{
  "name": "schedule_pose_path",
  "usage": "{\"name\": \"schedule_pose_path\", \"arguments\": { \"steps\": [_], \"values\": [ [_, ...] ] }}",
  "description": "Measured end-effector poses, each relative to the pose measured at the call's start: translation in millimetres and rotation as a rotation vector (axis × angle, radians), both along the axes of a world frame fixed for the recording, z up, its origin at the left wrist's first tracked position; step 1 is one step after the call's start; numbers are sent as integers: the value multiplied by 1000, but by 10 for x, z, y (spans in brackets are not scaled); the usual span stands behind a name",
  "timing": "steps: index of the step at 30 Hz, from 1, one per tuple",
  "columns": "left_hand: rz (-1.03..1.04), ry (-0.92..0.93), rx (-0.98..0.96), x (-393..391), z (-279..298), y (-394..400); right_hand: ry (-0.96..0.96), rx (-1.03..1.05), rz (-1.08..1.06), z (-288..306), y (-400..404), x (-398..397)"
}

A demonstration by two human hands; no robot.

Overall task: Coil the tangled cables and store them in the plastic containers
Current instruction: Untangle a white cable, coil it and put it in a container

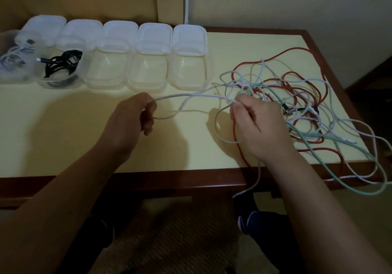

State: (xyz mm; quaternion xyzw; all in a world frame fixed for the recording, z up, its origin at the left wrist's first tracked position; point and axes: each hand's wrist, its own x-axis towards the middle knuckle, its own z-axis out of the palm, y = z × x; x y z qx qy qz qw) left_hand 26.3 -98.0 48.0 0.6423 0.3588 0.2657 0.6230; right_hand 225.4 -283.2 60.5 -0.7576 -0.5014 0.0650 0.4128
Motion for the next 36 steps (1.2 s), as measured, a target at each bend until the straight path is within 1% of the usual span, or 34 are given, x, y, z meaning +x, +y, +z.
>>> {"name": "schedule_pose_path", "arguments": {
  "steps": [1,2,3,4,5,6,7,9,10,11,12,13,14,16,18,21,22,23,25,27,29,31,33,36],
  "values": [
    [41,82,165,-9,-33,-23,-26,9,-3,4,22,-34],
    [117,112,297,-23,-48,-53,-46,5,2,11,43,-69],
    [226,88,404,-46,-28,-85,-69,-13,9,12,65,-104],
    [321,15,508,-81,1,-104,-98,-40,16,13,85,-138],
    [355,-64,620,-115,27,-101,-127,-66,23,9,105,-174],
    [313,-99,739,-139,51,-109,-152,-87,33,6,127,-210],
    [218,-72,863,-143,62,-131,-171,-102,43,1,148,-248],
    [-3,100,1043,-114,18,-219,-185,-111,70,-6,182,-318],
    [-75,164,1045,-90,-20,-283,-187,-106,86,-13,194,-341],
    [-121,188,954,-49,-55,-337,-189,-104,98,-23,196,-349],
    [-143,160,785,-14,-48,-376,-185,-109,103,-35,197,-354],
    [-140,107,575,18,-21,-387,-174,-123,97,-46,193,-347],
    [-119,51,394,35,-14,-351,-156,-143,83,-52,184,-331],
    [-42,-45,160,39,35,-233,-145,-180,43,-56,159,-266],
    [50,-193,-87,24,58,-91,-142,-183,2,-42,121,-174],
    [127,-464,-641,-33,47,35,-87,-143,-35,-11,67,-76],
    [144,-504,-750,-46,32,46,-94,-143,-48,-4,58,-69],
    [161,-509,-804,-50,21,46,-114,-148,-68,5,51,-69],
    [171,-458,-793,-25,-18,63,-148,-128,-108,22,49,-77],
    [134,-369,-645,28,-9,23,-157,-85,-101,42,59,-94],
    [38,-282,-449,69,31,-95,-175,-96,-60,43,82,-141],
    [-111,-258,-275,93,37,-249,-209,-154,14,12,109,-221],
    [-234,-201,-162,123,15,-402,-219,-202,107,-22,129,-301],
    [-176,-124,-99,190,5,-545,-238,-221,204,-47,138,-348]
  ]
}}
